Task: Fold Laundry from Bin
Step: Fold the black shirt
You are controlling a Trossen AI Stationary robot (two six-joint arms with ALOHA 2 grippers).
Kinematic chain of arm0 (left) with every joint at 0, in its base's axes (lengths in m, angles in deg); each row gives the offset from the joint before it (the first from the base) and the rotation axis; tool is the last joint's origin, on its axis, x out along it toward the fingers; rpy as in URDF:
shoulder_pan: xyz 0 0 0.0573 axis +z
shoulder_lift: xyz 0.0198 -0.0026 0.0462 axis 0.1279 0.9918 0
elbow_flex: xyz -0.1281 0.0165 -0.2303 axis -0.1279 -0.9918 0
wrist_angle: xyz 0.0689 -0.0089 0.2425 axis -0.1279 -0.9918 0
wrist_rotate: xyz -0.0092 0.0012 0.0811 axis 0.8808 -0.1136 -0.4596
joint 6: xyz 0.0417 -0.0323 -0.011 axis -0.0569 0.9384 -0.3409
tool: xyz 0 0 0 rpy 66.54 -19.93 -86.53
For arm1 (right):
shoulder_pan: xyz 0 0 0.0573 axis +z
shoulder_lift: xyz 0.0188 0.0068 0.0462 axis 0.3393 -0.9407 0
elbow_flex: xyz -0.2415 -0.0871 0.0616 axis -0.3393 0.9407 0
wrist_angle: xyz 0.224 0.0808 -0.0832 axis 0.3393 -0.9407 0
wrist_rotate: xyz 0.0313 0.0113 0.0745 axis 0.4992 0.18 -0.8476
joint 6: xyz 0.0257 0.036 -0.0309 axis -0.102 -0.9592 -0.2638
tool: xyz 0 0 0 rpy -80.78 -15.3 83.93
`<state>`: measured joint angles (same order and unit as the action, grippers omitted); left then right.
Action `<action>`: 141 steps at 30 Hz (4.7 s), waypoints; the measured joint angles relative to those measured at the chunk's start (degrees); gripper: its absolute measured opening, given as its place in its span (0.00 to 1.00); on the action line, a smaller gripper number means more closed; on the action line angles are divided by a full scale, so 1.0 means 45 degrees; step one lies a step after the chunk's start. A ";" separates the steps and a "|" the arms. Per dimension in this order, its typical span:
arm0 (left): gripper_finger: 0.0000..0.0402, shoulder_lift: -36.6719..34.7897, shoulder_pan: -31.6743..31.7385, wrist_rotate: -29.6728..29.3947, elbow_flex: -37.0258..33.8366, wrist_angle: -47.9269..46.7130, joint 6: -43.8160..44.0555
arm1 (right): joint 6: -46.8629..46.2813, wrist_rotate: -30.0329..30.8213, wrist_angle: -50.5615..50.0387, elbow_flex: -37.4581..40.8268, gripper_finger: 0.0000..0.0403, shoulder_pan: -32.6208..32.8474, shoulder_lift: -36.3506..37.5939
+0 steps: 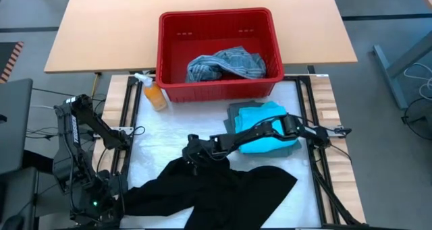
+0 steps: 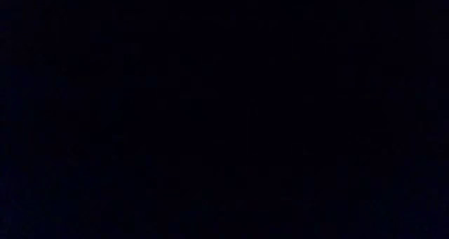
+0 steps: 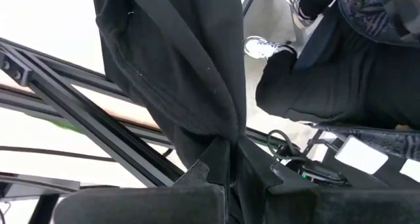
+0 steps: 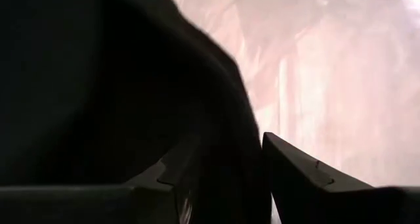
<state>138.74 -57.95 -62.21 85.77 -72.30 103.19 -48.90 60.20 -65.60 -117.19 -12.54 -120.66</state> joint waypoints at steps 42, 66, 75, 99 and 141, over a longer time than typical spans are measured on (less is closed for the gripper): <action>0.00 -0.3482 0.0636 -1.6113 0.2357 -0.1255 -0.9460 | 0.5210 0.5842 -0.1247 -0.0157 0.05 -0.1360 1.3769; 0.00 -0.4946 0.1080 -1.6938 0.3113 -0.1624 -1.1869 | 0.1636 0.6216 -0.7888 -0.0152 0.05 -0.3791 1.1462; 0.00 -0.5427 0.2802 -1.4092 0.2631 -0.4390 -0.9419 | 0.2382 0.6057 -0.6999 -0.0152 0.05 -0.4729 0.9651; 0.00 -0.7164 0.4488 -1.1759 -0.0024 -0.4470 -0.8349 | 0.2936 0.4605 -0.4293 -0.0152 0.06 -0.7300 0.7280; 0.00 -0.5780 0.4488 -0.9704 -0.0024 -0.4464 -0.7661 | -0.0328 0.6023 -1.2001 -0.2673 0.46 -0.6743 0.8784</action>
<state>112.73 -37.76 -105.88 85.66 -92.39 68.72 -50.37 87.30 -119.60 -129.21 -42.88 -81.13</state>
